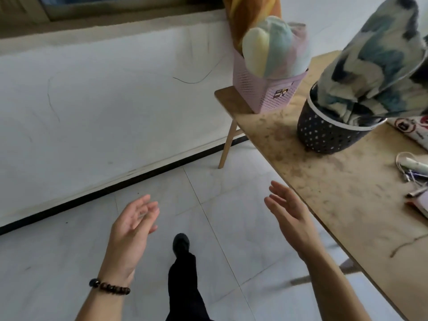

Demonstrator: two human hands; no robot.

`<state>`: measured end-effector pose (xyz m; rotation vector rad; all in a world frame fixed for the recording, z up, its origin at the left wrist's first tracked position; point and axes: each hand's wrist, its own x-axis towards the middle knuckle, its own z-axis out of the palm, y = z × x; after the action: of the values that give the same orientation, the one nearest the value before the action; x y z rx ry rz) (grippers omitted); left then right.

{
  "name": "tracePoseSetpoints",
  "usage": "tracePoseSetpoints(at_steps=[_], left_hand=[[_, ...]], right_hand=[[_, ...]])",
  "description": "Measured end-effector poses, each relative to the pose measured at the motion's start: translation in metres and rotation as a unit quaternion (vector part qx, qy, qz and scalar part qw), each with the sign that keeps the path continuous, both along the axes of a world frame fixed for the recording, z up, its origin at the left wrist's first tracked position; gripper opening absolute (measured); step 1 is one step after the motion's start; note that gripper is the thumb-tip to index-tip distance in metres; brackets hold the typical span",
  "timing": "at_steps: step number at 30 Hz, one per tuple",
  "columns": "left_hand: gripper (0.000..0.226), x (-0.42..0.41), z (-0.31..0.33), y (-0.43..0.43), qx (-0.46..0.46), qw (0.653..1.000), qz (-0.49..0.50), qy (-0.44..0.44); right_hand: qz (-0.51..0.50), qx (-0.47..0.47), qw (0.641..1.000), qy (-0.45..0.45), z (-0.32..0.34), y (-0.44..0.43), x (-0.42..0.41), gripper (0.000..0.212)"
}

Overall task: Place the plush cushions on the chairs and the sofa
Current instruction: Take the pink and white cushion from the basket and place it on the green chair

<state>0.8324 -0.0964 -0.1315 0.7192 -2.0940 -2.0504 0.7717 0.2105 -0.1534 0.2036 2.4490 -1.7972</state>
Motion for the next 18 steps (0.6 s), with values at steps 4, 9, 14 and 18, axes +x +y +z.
tracePoseSetpoints(at_steps=[4,9,14,18], left_hand=[[0.024,-0.144,-0.023,-0.041,0.015,0.999,-0.051,-0.001],[0.026,-0.315,0.007,-0.066,0.003,0.992,-0.126,0.011],[0.030,-0.456,0.023,-0.052,-0.025,0.977,-0.212,0.011],[0.028,-0.547,0.013,-0.013,-0.036,0.961,-0.274,0.003]], right_hand=[[-0.043,0.037,0.998,-0.005,-0.011,-0.038,-0.112,0.044],[-0.124,0.041,0.991,-0.002,0.021,-0.060,-0.218,0.044],[-0.220,0.033,0.975,0.008,0.030,-0.060,-0.290,0.049],[-0.274,0.044,0.961,0.003,0.016,-0.048,-0.349,0.051]])
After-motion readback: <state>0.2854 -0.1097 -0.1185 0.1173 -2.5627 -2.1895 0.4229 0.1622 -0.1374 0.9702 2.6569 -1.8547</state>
